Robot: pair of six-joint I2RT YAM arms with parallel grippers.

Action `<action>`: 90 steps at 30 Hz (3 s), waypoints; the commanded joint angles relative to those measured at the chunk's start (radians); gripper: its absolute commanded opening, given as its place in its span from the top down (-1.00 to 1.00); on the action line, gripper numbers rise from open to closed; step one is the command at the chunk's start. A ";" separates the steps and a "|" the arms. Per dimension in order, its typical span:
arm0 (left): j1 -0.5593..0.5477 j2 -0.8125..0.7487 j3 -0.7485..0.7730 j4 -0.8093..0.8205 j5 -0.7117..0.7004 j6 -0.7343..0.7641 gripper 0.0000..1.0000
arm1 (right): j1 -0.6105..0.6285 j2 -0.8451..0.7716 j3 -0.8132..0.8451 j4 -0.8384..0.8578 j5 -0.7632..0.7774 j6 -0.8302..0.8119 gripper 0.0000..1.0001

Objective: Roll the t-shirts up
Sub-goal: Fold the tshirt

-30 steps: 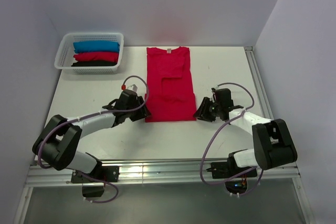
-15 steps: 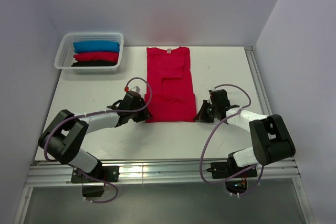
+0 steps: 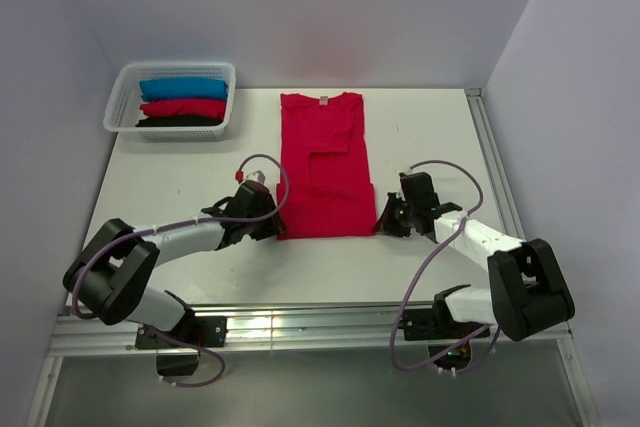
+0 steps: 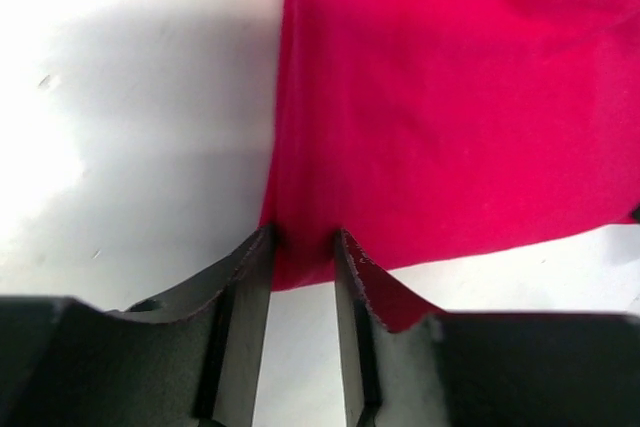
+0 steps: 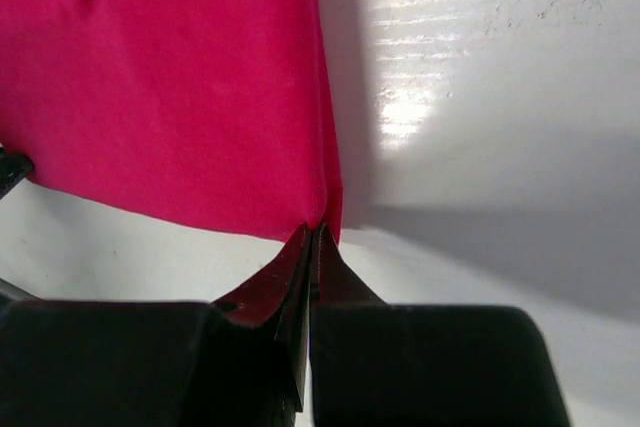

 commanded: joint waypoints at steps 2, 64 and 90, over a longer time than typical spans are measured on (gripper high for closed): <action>-0.010 -0.089 -0.034 -0.101 -0.069 0.014 0.23 | 0.019 -0.059 -0.009 -0.046 0.038 -0.004 0.89; -0.082 0.024 -0.043 0.025 -0.107 0.071 0.99 | 0.195 0.013 0.065 -0.044 0.235 0.002 1.00; -0.081 -0.144 0.136 -0.449 0.010 0.031 0.99 | 0.201 -0.212 0.131 -0.345 0.120 -0.037 1.00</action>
